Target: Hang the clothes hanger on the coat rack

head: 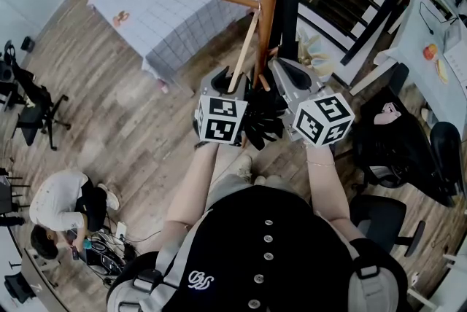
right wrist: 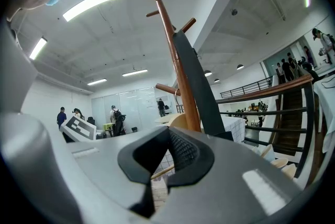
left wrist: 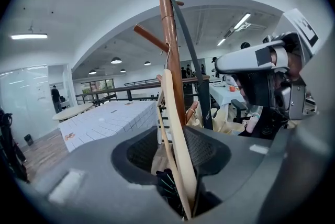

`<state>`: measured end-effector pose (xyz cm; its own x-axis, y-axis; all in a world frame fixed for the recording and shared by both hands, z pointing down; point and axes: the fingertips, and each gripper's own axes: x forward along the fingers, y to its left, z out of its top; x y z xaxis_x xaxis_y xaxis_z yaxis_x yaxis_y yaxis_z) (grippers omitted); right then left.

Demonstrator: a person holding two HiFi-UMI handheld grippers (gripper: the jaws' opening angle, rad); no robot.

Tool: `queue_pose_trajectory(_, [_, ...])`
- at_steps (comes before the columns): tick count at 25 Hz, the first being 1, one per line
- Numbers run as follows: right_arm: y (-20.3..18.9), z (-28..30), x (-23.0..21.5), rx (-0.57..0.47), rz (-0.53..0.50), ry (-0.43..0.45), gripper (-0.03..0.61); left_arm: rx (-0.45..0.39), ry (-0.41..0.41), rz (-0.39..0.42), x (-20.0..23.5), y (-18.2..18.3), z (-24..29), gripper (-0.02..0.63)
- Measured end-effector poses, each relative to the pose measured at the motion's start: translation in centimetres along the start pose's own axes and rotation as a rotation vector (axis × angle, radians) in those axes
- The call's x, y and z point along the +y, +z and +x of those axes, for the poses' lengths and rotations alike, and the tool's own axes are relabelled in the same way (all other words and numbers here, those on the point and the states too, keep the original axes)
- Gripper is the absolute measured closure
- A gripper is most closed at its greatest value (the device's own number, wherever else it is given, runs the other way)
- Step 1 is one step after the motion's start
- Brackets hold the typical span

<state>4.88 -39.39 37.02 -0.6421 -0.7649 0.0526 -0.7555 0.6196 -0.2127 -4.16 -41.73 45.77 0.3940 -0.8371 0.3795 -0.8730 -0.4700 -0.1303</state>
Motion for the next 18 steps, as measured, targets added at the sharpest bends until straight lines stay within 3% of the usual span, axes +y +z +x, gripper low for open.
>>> queue_pose_trajectory(7, [0.4,0.1,-0.2,-0.013,-0.001,-0.005,0.578,-0.052,-0.049,-0.080,-0.5,1.9,-1.1,0.446])
queue_pose_trajectory(18, [2.0,0.0,0.7,-0.028,-0.039,0.018,0.578,-0.222,-0.070,-0.156,0.2,7.1,-3.7,0.449])
